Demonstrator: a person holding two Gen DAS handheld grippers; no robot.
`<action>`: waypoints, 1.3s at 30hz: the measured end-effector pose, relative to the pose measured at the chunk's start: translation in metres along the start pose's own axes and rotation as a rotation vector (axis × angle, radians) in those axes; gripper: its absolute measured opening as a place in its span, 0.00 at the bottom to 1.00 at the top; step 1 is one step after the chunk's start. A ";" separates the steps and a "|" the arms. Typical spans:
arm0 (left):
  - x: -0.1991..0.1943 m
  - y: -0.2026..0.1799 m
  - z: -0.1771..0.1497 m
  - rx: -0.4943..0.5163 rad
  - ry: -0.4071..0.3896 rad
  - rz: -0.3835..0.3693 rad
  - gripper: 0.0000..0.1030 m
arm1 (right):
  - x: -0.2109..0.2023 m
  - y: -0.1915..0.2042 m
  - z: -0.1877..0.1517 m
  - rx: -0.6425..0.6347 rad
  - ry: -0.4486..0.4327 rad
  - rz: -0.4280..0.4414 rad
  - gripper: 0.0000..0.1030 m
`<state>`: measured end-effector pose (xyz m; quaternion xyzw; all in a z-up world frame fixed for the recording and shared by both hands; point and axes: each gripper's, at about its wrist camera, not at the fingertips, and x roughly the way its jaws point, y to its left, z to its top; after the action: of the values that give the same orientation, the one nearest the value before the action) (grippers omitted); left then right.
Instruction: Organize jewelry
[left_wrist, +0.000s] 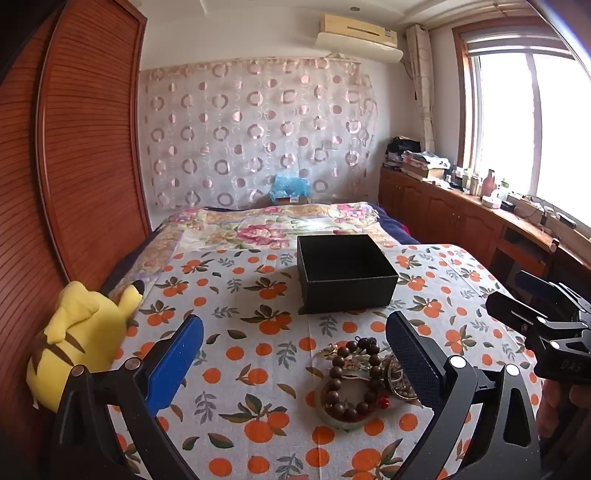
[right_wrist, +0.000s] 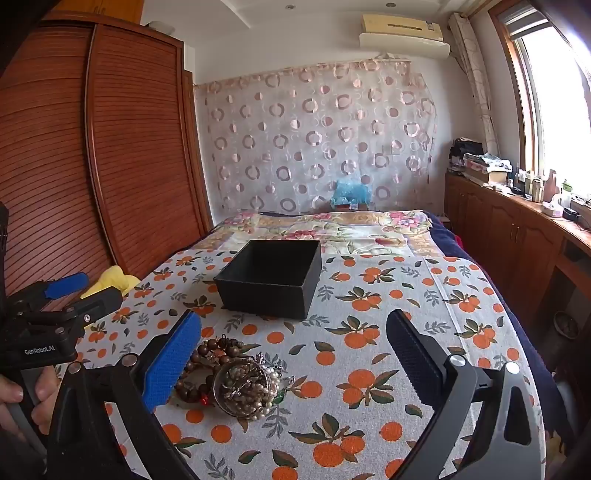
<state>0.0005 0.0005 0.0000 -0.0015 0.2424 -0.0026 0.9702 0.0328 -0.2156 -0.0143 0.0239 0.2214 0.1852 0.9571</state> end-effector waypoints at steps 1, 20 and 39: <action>0.000 0.000 0.000 0.000 -0.004 0.000 0.93 | 0.000 0.000 0.000 -0.001 0.003 -0.001 0.98; 0.001 0.000 0.000 -0.001 -0.009 -0.002 0.93 | -0.002 -0.001 0.002 0.002 -0.002 -0.002 0.98; -0.001 0.001 0.000 -0.004 -0.015 -0.001 0.93 | -0.003 -0.001 0.000 0.003 -0.007 -0.002 0.98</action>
<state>-0.0006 0.0010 0.0003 -0.0036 0.2352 -0.0028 0.9719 0.0309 -0.2178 -0.0129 0.0256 0.2184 0.1838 0.9580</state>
